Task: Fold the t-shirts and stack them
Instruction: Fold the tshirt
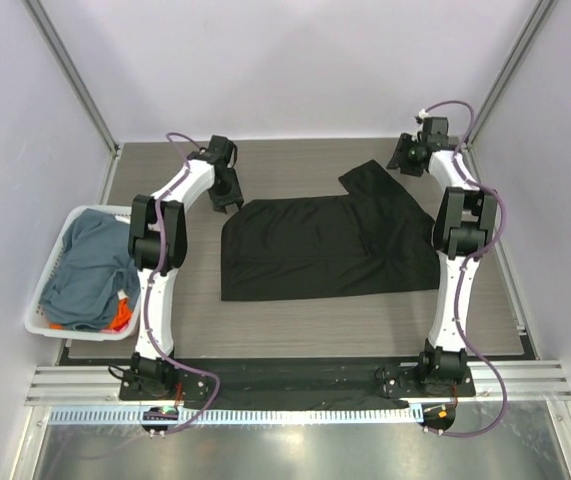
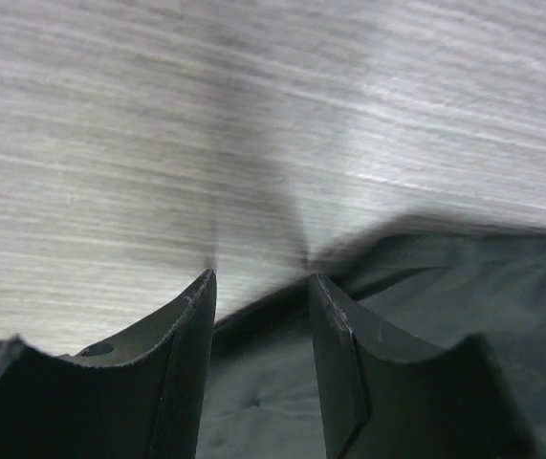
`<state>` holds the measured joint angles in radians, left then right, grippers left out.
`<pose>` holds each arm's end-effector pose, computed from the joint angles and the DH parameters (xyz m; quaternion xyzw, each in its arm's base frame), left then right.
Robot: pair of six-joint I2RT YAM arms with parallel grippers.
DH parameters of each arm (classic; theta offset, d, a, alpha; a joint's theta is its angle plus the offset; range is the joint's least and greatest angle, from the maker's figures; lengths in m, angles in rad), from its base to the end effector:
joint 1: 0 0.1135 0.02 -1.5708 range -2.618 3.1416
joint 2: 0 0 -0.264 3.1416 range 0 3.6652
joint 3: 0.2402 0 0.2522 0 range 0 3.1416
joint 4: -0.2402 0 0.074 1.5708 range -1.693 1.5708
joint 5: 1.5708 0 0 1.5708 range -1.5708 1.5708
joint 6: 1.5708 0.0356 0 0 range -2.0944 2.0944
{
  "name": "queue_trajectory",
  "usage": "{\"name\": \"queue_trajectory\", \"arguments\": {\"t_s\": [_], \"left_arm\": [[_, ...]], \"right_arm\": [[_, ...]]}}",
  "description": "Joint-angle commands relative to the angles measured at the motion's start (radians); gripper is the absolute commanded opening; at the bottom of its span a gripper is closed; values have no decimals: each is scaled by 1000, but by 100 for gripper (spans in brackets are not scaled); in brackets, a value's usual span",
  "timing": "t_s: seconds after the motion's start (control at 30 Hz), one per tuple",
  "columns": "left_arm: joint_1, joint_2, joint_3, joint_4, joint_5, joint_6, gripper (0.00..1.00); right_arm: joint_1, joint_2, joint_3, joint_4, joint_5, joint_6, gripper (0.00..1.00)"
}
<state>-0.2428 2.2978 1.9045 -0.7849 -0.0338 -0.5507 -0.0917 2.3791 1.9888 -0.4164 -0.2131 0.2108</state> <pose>0.4727 -0.1158 0.1710 -0.1536 0.9686 -0.0601 0.1863 0.5340 -0.0415 0.1796 0.0998 0.9181 0.1206 0.3642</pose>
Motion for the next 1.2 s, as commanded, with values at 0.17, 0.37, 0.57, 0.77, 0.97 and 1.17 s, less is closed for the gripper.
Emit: {"name": "queue_trajectory", "arguments": {"t_s": [0.17, 0.37, 0.57, 0.77, 0.97, 1.17], "left_arm": [[-6, 32, 19, 61, 110, -18, 44], [-38, -9, -7, 76, 103, -12, 44], [-61, -35, -16, 79, 80, -6, 44], [-73, -38, -27, 81, 100, -6, 42], [-101, -78, -54, 88, 95, -12, 40], [-136, -130, -87, 93, 81, -15, 38]], "right_arm": [[44, 195, 327, 53, -80, -39, 57], [66, 264, 366, 77, -94, -59, 58], [92, 287, 357, 82, -20, -103, 41], [92, 270, 343, 94, 6, -113, 1], [92, 200, 294, 137, 11, -110, 1], [92, 155, 260, 157, 8, -114, 1]]}}
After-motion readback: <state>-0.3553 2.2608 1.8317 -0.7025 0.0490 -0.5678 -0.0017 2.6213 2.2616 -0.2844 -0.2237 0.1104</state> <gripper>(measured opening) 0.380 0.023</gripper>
